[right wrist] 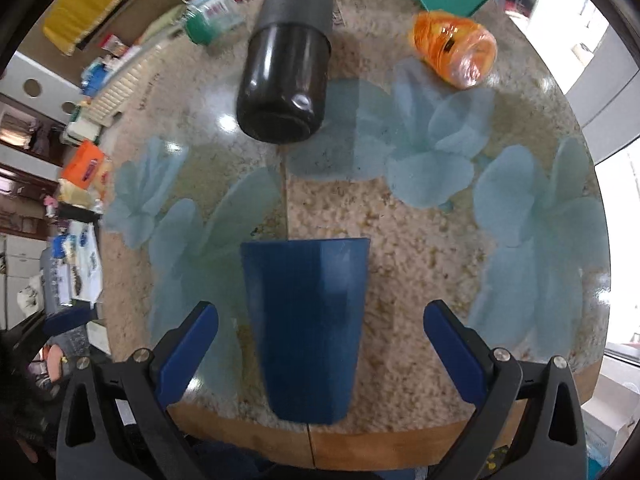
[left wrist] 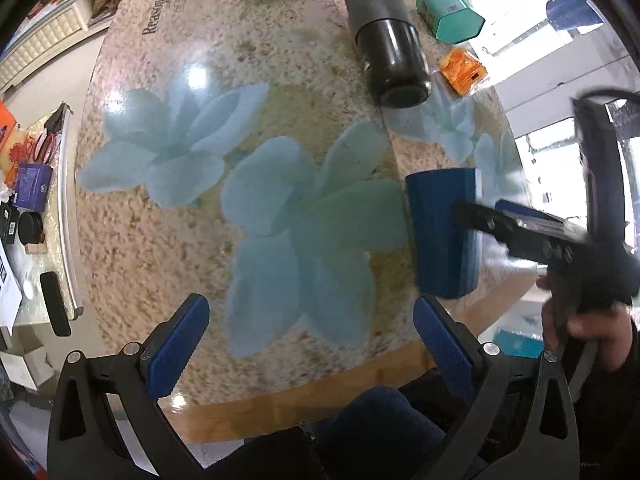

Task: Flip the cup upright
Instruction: 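Grasp the blue cup with the right gripper while the left gripper releases it, then hold the blue cup in the right gripper with its opening facing up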

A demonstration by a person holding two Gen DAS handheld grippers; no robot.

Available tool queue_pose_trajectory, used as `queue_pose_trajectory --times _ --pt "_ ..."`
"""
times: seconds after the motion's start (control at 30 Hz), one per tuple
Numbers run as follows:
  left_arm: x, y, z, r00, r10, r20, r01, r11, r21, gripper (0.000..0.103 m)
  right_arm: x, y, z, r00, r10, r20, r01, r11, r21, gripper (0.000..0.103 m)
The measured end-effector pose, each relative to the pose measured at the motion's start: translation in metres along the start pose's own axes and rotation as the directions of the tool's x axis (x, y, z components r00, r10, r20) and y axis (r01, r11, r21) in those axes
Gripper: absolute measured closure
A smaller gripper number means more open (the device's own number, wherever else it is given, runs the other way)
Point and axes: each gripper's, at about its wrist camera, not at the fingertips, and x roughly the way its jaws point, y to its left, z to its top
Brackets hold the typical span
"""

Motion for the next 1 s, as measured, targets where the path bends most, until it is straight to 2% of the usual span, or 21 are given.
queue_pose_trajectory --times 0.2,0.43,0.47,0.5,0.57,0.6,0.67,0.87,1.0 --pt "0.003 0.026 -0.004 0.999 -0.011 -0.031 0.011 1.000 -0.014 0.000 0.029 0.015 0.010 0.995 -0.067 -0.071 0.068 0.998 0.010 0.000" --pt "-0.002 0.035 -0.002 1.000 -0.029 -0.005 0.029 1.000 -0.003 0.000 0.046 0.019 0.018 0.991 -0.035 -0.132 0.044 0.997 0.065 0.001" --pt "-0.003 0.037 -0.002 0.999 -0.032 0.000 0.032 0.999 -0.011 0.000 0.048 0.021 0.019 0.990 -0.042 -0.136 0.050 0.997 0.059 0.003" --pt "-0.003 0.038 -0.002 0.999 -0.033 0.004 0.033 0.999 -0.016 0.000 0.049 0.023 0.020 0.988 -0.052 -0.143 0.060 0.997 0.052 0.013" --pt "-0.007 0.043 -0.001 0.999 -0.044 0.017 0.045 0.999 -0.030 0.000 0.054 0.026 0.022 0.985 -0.069 -0.161 0.077 0.996 0.045 0.022" --pt "-0.008 0.044 0.000 0.999 -0.047 0.023 0.047 0.998 -0.034 0.000 0.057 0.027 0.023 0.982 -0.077 -0.174 0.086 0.995 0.043 0.030" --pt "-0.010 0.046 0.002 0.998 -0.049 0.032 0.050 0.998 -0.044 0.000 0.061 0.027 0.024 0.979 -0.073 -0.190 0.083 0.996 0.046 0.031" --pt "-0.011 0.054 0.004 0.998 -0.047 0.041 0.049 0.997 -0.067 0.000 0.066 0.026 0.023 0.983 -0.054 -0.178 0.062 0.997 0.041 0.032" --pt "-0.016 0.057 0.003 0.998 -0.026 0.057 0.030 0.997 -0.070 0.000 0.042 0.015 0.020 0.993 -0.044 -0.108 0.050 0.997 0.057 0.032"
